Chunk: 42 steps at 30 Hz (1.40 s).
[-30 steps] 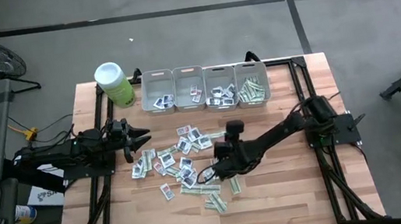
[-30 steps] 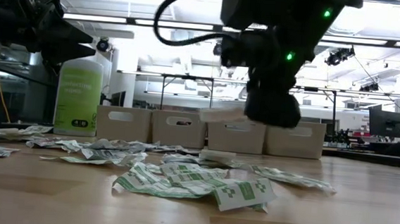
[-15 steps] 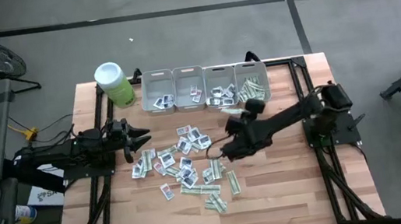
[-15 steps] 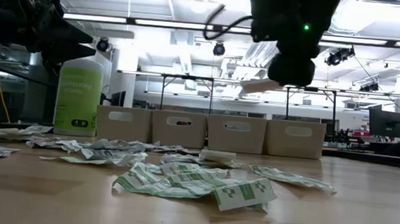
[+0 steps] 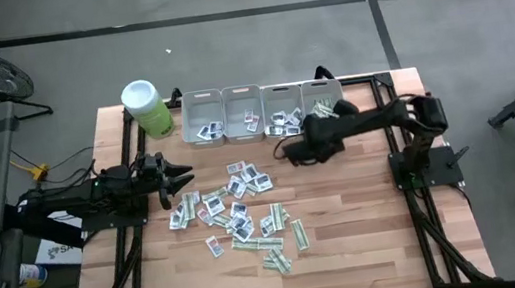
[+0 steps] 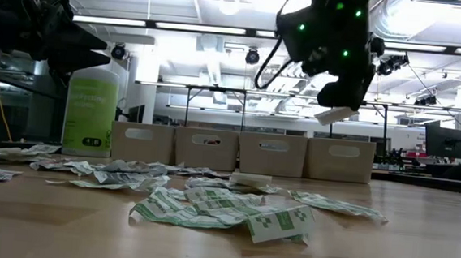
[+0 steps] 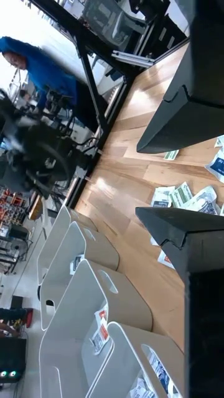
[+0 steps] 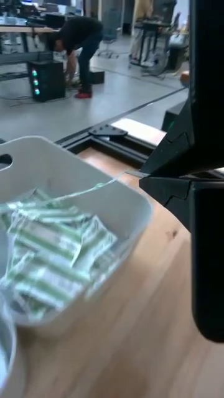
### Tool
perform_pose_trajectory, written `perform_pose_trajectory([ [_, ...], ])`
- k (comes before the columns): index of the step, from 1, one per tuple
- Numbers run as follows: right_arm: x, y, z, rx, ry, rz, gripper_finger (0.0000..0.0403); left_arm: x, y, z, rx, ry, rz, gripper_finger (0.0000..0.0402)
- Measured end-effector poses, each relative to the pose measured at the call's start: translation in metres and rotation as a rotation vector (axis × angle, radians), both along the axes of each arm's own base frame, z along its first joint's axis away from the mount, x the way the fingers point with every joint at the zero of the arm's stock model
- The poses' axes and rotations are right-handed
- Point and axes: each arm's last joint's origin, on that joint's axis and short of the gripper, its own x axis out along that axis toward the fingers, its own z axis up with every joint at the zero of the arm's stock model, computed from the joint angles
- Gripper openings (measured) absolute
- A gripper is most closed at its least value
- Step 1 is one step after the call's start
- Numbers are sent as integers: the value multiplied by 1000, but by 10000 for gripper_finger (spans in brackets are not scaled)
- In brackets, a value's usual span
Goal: Pick & Place First Aid Supplies
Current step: Put the bandage into the right gray bin
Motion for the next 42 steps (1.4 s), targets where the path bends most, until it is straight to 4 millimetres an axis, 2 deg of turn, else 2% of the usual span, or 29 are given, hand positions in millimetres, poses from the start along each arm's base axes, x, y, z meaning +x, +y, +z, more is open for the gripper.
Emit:
perform_pose_trajectory([
  [9,-15,-61,-1,92,88,-101,0,0,0,0,0,0,0,150],
  [17,-18,-98,-8,231,-26,-144,0,0,0,0,0,0,0,150],
  [23,-17,-108,-10,251,-82,-146,0,0,0,0,0,0,0,150],
  [33,-16,-108,-11,285,-116,-154,4,0,0,0,0,0,0,150],
  [36,-15,-107,-11,291,-122,-149,24,0,0,0,0,0,0,150],
  [42,-14,-108,-11,281,-111,-133,94,0,0,0,0,0,0,150],
])
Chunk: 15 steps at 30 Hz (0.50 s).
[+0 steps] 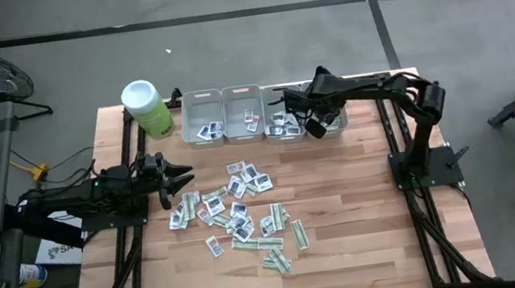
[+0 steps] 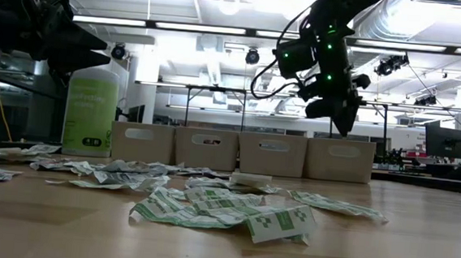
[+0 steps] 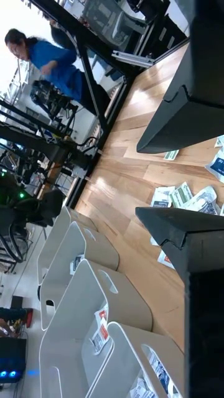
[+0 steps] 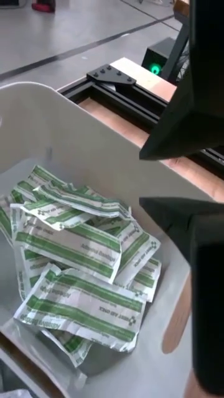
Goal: Pick & Place First Aid Supplies
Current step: Put the bandage into the right gray bin
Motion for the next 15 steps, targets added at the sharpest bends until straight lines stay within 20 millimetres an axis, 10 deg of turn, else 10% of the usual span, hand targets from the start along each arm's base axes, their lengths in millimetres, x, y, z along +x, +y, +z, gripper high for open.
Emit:
perform_pose_trajectory([
  [15,1,44,38,-17,-120,161,152,0,0,0,0,0,0,150],
])
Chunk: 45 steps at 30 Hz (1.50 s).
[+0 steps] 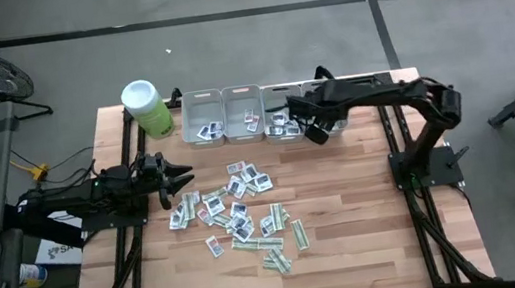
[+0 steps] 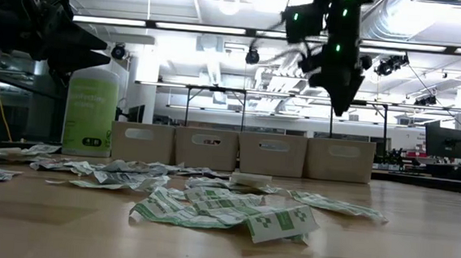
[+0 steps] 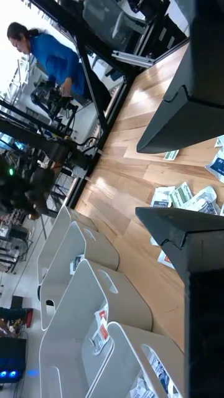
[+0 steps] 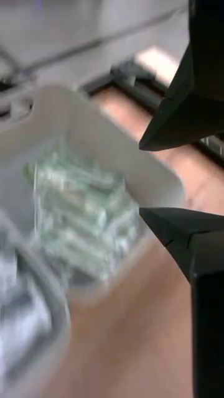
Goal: Pick & Place First Aid Supplies
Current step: Put the bandage into the right gray bin
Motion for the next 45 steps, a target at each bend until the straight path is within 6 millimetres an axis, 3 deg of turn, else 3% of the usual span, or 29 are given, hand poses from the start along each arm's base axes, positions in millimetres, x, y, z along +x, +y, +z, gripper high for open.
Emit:
perform_pose_trajectory([
  [6,10,44,12,164,-140,164,145,0,0,0,0,0,0,150],
  [12,33,91,12,296,-257,508,150,0,0,0,0,0,0,150],
  [17,50,132,15,303,-346,846,149,0,0,0,0,0,0,150],
  [20,55,152,14,248,-360,965,144,0,0,0,0,1,0,150],
  [24,60,170,7,229,-354,1010,140,0,0,0,0,0,0,150],
  [31,70,192,-27,310,-255,1037,140,0,0,0,0,0,0,150],
  [45,82,221,-81,378,-143,1059,140,0,0,0,0,0,0,150],
])
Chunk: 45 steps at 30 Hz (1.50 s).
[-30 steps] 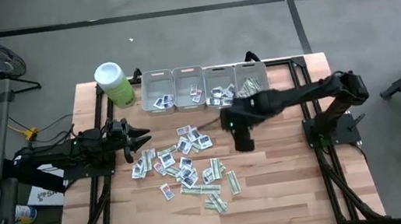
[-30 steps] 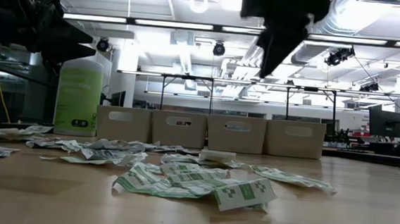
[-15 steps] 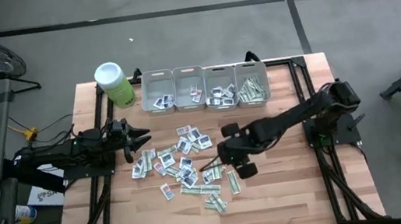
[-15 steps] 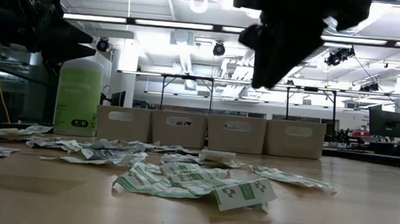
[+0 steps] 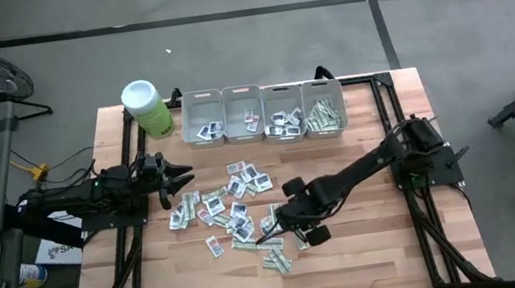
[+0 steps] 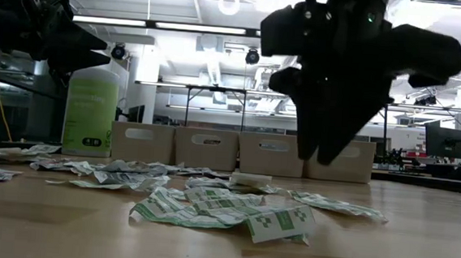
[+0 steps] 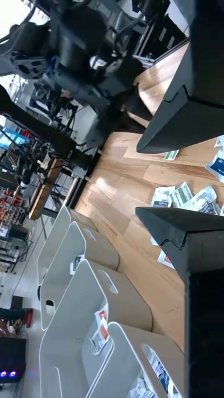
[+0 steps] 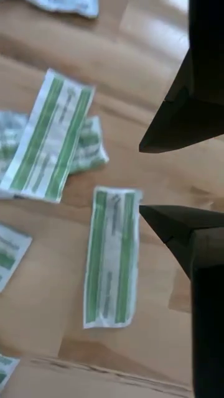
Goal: Pick & Place First Aid Supplies
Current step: Put the bandage into the right gray bin
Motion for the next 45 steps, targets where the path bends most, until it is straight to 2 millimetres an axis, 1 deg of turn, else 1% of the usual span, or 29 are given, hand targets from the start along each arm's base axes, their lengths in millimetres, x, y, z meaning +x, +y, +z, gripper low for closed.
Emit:
perform_pose_trajectory([
  [11,7,14,-15,17,-32,28,140,0,0,0,0,0,0,150],
  [19,8,15,-29,5,4,-11,140,0,0,0,0,0,0,150],
  [26,8,15,-31,11,9,-19,139,0,0,0,0,0,0,150],
  [31,8,16,-34,72,33,-69,138,0,0,0,0,0,0,150],
  [38,9,18,-48,95,91,-81,108,0,0,0,0,0,0,150],
  [45,8,17,-47,88,99,-81,63,0,0,0,0,0,0,150],
])
